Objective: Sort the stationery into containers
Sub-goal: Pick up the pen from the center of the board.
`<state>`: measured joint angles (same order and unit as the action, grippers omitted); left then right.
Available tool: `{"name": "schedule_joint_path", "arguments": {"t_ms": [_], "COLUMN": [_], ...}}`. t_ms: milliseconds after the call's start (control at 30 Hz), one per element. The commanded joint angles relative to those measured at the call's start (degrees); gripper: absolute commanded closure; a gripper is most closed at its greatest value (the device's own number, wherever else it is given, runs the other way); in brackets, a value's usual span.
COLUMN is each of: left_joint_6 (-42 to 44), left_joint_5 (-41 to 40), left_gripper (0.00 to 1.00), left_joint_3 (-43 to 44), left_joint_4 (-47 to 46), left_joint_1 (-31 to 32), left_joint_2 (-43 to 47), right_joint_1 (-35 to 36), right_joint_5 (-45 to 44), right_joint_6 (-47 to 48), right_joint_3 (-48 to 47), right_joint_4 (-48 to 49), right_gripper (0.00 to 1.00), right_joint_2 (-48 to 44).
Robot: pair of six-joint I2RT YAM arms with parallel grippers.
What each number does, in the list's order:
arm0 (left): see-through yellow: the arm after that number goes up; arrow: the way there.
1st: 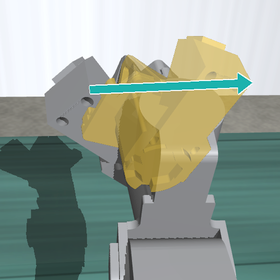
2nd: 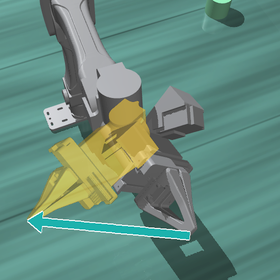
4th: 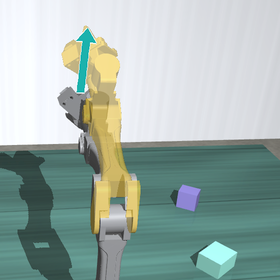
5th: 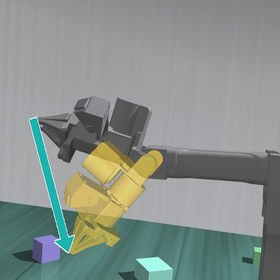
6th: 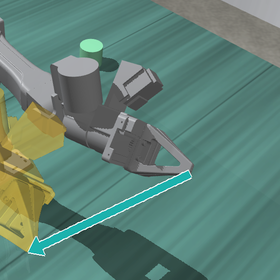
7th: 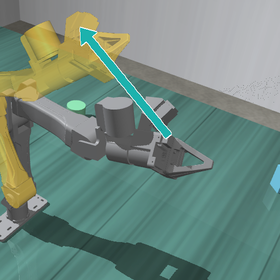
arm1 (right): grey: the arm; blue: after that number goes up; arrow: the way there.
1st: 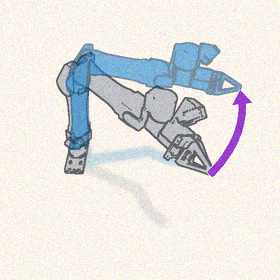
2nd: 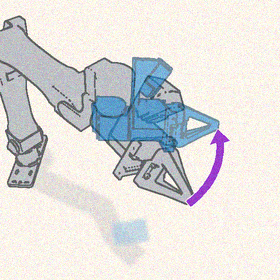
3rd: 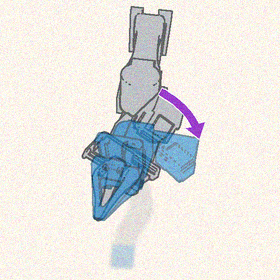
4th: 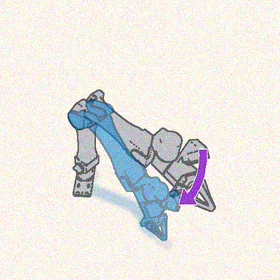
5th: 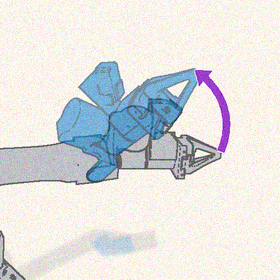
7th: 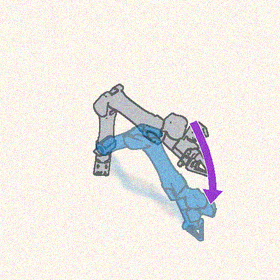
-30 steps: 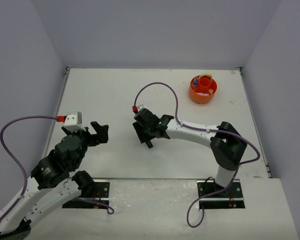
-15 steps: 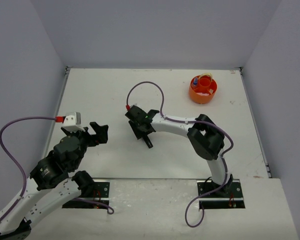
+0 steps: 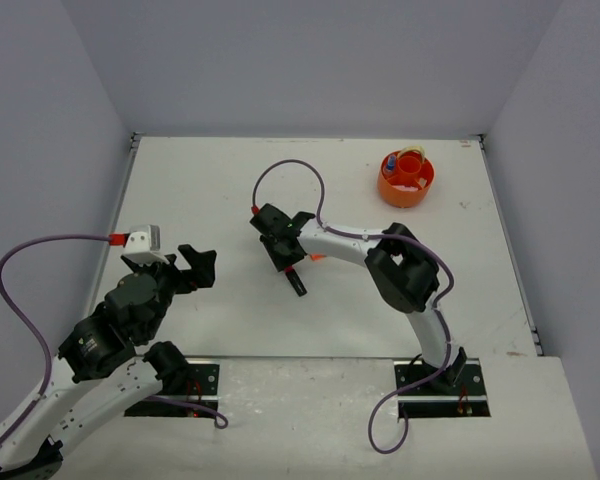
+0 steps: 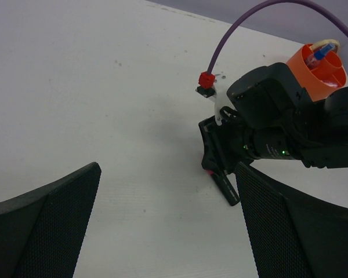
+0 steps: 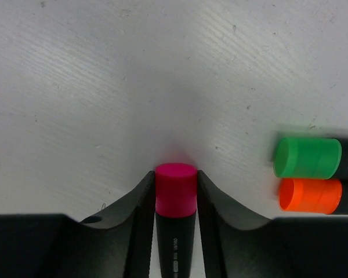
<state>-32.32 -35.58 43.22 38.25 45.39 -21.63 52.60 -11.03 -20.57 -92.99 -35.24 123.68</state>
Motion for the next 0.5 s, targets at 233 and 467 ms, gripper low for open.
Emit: {"name": "schedule_joint_path", "arguments": {"t_ms": [233, 467], "left_joint_6": [1.03, 1.03], "left_joint_5": [0.51, 0.51], "left_gripper": [0.00, 0.00], "left_joint_3": [-0.09, -0.07], "left_joint_4": [-1.68, -1.59], "left_joint_1": [-0.39, -0.39], "left_joint_2": [0.51, 0.55], "right_joint_1": [0.29, -5.02], "right_joint_5": [0.37, -7.19], "right_joint_6": [0.32, 5.98], "right_joint_3": [1.61, 5.87], "right_joint_4": [1.10, 11.80], "right_gripper": [1.00, 1.00], "right_joint_2": [-4.87, -25.99]}}
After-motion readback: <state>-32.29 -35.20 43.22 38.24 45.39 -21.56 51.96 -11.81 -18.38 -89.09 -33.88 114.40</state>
